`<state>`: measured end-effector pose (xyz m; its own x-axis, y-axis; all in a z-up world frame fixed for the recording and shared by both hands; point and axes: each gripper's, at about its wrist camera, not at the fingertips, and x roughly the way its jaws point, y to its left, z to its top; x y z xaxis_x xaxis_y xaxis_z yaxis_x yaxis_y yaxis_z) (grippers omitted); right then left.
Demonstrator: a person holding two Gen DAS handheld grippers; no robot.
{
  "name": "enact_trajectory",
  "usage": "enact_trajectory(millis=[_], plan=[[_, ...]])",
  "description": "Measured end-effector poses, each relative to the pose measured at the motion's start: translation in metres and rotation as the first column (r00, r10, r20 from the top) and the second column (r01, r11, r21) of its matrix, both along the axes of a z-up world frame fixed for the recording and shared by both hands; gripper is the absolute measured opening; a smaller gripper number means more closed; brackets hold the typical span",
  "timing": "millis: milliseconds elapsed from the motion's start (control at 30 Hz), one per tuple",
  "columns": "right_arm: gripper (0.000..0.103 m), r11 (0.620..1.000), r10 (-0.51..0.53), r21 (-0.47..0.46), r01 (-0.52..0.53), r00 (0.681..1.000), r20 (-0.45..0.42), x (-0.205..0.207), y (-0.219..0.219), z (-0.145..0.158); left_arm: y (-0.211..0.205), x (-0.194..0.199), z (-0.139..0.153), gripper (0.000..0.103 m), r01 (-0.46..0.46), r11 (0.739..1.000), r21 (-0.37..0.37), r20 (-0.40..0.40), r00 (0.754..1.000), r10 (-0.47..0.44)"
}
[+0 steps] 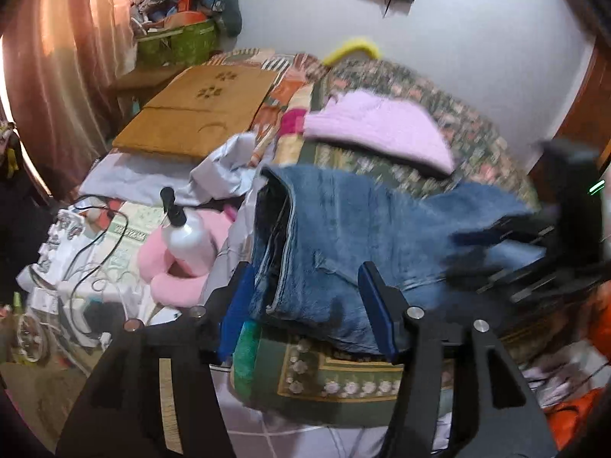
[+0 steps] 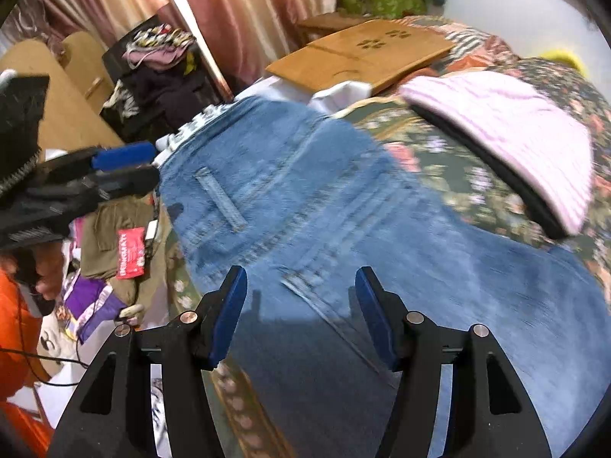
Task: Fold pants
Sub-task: 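Open both grippers and withdraw them from the jeans, then move the right gripper to the frayed leg hem and close on it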
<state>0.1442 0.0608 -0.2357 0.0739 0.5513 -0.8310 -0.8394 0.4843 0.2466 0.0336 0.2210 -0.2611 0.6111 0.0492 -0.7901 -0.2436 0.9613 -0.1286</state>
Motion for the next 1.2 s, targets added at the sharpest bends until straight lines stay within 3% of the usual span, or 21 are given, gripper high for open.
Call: enact_trajectory(millis=[133, 233, 467, 633, 700, 867, 967, 1133, 1200], plan=[[0.056, 0.998, -0.058, -0.006, 0.058, 0.998, 0.025, 0.008, -0.033, 0.005, 0.006, 0.004, -0.036, 0.060, -0.042, 0.995, 0.085, -0.088, 0.995, 0.050], [0.056, 0.995, -0.103, -0.006, 0.103, 0.994, 0.030, 0.014, -0.056, 0.006, 0.018, -0.003, -0.049, 0.071, -0.083, 0.996, 0.043, -0.087, 0.992, 0.087], [0.056, 0.976, -0.217, 0.012, 0.217, 0.974, 0.060, 0.025, -0.105, 0.017, 0.028, -0.020, -0.040, 0.073, -0.147, 0.988, 0.056, -0.086, 0.985, 0.152], [0.058, 0.948, -0.317, 0.028, 0.317, 0.934, 0.165, 0.025, -0.146, 0.034, 0.026, -0.028, -0.016, 0.071, -0.183, 0.981, 0.066, -0.075, 0.979, 0.187], [0.068, 0.930, -0.366, 0.042, 0.366, 0.906, 0.212, 0.023, -0.169, 0.043, 0.018, -0.027, -0.004, 0.071, -0.175, 0.982, 0.078, -0.055, 0.982, 0.179], [0.076, 0.872, -0.483, 0.064, 0.486, 0.830, 0.279, 0.019, -0.220, 0.058, -0.018, -0.009, 0.036, 0.071, -0.103, 0.990, 0.091, 0.032, 0.994, 0.101], [0.082, 0.820, -0.561, 0.074, 0.568, 0.769, 0.307, 0.015, -0.255, 0.064, -0.047, 0.009, 0.053, 0.072, -0.043, 0.993, 0.106, 0.075, 0.997, 0.036], [0.082, 0.710, -0.692, 0.104, 0.696, 0.664, 0.282, 0.004, -0.318, 0.069, -0.098, 0.047, 0.062, 0.076, 0.076, 0.994, 0.081, 0.103, 0.991, -0.084], [0.082, 0.652, -0.744, 0.104, 0.751, 0.606, 0.282, -0.001, -0.344, 0.068, -0.122, 0.064, 0.061, 0.076, 0.125, 0.989, 0.077, 0.098, 0.986, -0.132]])
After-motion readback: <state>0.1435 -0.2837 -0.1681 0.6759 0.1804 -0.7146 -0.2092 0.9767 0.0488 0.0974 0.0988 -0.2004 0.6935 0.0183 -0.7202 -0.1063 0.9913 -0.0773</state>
